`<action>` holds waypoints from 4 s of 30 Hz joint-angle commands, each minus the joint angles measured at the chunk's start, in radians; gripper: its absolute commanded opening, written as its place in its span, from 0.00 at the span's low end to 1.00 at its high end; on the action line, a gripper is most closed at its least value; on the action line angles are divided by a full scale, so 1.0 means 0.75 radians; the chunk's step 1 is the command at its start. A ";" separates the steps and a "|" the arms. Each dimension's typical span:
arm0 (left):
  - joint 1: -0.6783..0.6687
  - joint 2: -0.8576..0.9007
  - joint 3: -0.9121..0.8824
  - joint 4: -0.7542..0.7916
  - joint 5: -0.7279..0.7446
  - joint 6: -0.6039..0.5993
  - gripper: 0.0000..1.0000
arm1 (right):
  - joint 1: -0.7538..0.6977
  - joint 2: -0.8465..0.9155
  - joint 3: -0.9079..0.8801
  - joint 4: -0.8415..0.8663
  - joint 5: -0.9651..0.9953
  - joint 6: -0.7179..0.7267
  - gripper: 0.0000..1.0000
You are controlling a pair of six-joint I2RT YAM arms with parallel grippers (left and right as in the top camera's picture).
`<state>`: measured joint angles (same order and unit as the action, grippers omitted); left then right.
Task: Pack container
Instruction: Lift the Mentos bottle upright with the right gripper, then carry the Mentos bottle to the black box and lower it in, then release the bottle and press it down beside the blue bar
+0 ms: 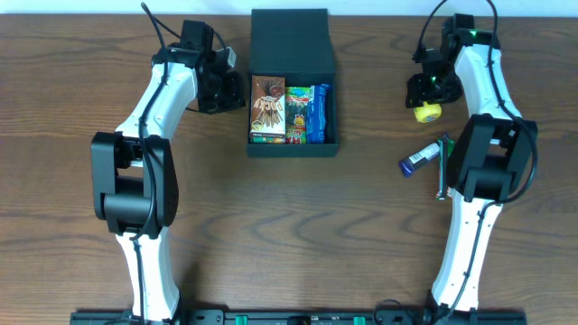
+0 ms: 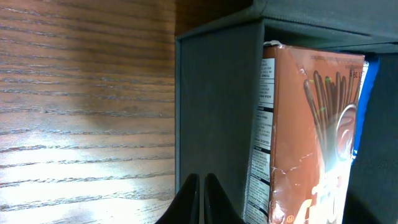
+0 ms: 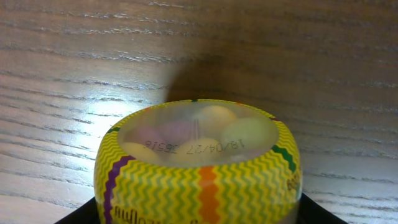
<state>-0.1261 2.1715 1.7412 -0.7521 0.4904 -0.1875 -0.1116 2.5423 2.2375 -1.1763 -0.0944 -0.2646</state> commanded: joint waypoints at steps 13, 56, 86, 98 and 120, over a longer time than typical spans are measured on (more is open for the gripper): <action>0.005 0.019 -0.007 -0.003 -0.005 -0.014 0.06 | 0.093 -0.050 0.215 -0.068 -0.019 0.118 0.52; 0.005 0.019 -0.007 -0.010 -0.002 0.032 0.06 | 0.744 -0.160 0.287 -0.401 0.002 0.931 0.49; 0.005 0.019 -0.007 -0.015 0.001 0.036 0.06 | 0.729 -0.179 0.253 -0.465 0.108 0.924 0.27; 0.005 0.019 -0.007 -0.015 0.001 0.036 0.06 | 0.721 -0.179 0.251 -0.490 0.207 0.890 0.04; 0.005 0.019 -0.007 -0.018 0.001 0.036 0.06 | 0.732 -0.179 0.088 -0.418 0.100 0.803 0.01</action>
<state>-0.1261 2.1715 1.7412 -0.7597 0.4904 -0.1791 0.4335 2.4172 2.3016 -1.4990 0.0444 0.3767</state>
